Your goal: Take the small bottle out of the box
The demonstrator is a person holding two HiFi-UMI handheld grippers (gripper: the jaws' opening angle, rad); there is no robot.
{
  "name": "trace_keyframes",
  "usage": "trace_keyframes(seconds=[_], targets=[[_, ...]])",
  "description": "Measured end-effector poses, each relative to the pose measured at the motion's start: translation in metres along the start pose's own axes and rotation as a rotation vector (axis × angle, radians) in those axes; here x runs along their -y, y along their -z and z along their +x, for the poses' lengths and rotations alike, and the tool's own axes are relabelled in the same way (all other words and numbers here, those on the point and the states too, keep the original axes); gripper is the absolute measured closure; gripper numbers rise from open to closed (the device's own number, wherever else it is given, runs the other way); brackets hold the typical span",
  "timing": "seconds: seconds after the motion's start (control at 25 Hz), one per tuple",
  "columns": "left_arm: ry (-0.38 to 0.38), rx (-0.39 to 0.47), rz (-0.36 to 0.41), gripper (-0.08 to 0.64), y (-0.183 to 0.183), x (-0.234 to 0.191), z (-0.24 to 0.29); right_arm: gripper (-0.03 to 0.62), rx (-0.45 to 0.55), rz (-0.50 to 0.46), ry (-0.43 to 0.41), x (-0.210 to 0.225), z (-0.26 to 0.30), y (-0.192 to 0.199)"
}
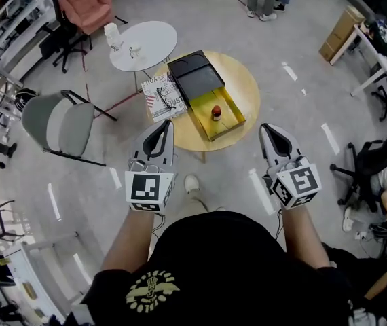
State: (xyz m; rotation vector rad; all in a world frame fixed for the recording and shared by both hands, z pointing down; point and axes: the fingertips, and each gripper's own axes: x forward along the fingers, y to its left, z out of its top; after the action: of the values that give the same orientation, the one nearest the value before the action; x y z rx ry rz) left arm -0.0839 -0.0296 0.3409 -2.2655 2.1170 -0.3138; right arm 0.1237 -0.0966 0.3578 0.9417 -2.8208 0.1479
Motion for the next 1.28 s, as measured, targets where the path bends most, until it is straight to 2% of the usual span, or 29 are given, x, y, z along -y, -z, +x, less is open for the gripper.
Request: trace_keyframes(seconds=[0.72,1.28], targets=[[0.056,-0.021,0.002,0.543,0.0,-0.042,0.076,0.577,-0.008,-0.002,0.017,0.028,0.075,-0.017],[0.166,0.047,0.014,0.543,-0.008,-0.089,0.132,0.577,-0.004,-0.01,0.158,0.035,0.12,-0.037]])
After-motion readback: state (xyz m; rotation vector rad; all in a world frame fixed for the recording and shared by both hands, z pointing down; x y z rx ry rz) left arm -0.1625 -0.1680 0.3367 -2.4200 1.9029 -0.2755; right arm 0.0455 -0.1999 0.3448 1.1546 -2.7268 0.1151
